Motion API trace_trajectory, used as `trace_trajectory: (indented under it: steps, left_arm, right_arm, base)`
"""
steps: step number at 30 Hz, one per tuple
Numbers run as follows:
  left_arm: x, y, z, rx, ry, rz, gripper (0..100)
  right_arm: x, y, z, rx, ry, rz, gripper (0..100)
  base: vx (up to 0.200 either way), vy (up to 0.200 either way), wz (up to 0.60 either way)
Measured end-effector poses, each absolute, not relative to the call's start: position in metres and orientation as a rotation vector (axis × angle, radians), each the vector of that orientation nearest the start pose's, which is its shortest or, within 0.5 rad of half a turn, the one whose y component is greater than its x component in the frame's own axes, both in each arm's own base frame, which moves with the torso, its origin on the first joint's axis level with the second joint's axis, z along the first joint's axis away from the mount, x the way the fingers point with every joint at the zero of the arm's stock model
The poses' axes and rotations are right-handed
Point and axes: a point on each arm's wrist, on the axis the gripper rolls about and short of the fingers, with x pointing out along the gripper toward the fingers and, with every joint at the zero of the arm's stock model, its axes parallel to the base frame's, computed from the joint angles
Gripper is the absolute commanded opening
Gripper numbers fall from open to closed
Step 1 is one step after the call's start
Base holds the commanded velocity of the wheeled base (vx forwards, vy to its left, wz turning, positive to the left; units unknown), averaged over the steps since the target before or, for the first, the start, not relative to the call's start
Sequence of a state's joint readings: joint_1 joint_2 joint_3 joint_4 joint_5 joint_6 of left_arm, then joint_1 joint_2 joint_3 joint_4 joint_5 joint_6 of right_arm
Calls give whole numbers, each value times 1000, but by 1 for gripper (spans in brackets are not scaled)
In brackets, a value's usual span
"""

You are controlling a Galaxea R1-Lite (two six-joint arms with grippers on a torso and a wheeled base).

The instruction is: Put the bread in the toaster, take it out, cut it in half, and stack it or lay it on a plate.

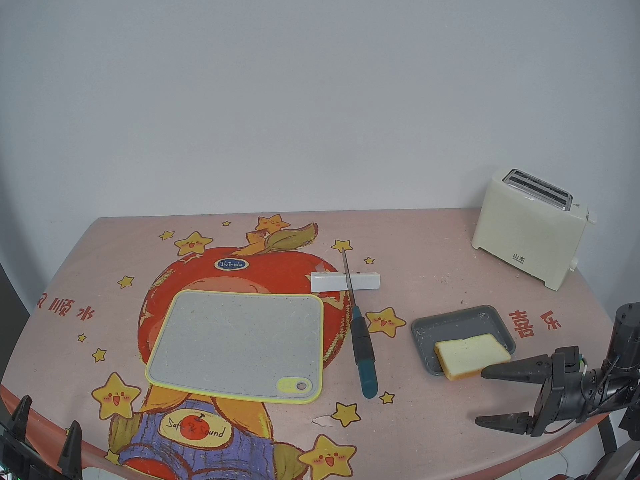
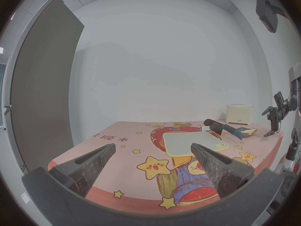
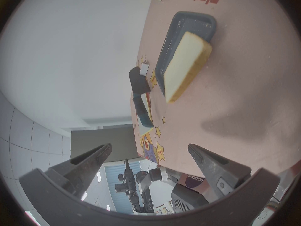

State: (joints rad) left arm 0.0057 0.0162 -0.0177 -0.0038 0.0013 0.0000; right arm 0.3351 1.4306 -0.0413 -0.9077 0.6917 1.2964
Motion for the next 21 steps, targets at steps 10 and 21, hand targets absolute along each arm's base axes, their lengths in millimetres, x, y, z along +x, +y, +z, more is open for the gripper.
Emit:
trace_trajectory:
  steps: [10, 21]
  left_arm:
    - [-23, 0, 81, 0, -5, 7, 100]
    - [-23, 0, 81, 0, -5, 7, 100]
  right_arm:
    - [148, 58, 92, 1264, 1057, 492, 100]
    - [159, 53, 90, 1289, 1037, 439, 100]
  base:
    - [0, 0, 0]
    - [0, 0, 0]
